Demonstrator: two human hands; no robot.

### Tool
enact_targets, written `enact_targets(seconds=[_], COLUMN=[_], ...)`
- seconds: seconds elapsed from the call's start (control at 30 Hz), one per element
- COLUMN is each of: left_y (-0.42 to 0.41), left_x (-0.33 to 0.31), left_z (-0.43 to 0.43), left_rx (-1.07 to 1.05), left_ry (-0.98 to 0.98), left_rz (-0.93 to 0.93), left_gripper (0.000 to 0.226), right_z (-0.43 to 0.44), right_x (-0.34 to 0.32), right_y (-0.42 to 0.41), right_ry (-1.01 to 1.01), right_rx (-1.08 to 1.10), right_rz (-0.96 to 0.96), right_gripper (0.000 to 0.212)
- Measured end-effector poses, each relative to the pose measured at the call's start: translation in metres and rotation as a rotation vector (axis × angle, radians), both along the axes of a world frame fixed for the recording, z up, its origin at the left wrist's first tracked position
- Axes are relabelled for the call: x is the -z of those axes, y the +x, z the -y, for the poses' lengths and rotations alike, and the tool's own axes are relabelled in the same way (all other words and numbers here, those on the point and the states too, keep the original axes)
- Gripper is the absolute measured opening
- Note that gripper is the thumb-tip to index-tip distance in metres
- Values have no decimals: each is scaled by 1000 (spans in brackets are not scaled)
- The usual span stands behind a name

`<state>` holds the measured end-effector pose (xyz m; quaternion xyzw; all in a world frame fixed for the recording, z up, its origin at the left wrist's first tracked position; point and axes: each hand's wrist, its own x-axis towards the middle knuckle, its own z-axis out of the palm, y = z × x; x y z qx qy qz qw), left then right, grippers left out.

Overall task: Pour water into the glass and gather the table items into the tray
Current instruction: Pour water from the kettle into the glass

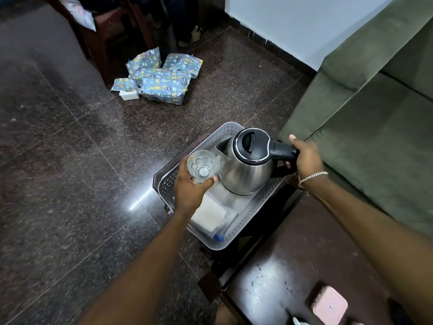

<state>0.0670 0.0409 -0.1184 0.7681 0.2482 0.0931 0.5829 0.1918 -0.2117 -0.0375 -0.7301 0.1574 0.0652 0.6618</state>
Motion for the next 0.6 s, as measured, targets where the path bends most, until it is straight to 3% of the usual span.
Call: enact_targets(seconds=[0.3,0.47,0.6], left_y=[-29,-43,-45], left_x=[-93,-123,-129], left_z=[25,68,129], left_rx=[127,338,481], left_ry=[63,133,167], left_rz=[135,97,85], left_gripper=[71,80,82], right_z=[59,140,216], right_x=[-74,-121,-134], right_y=[-29,-51,-77], right_ry=[244,189,86], right_rx=[74,179,206], right_rz=[129,173,183], right_gripper=[55,65,50])
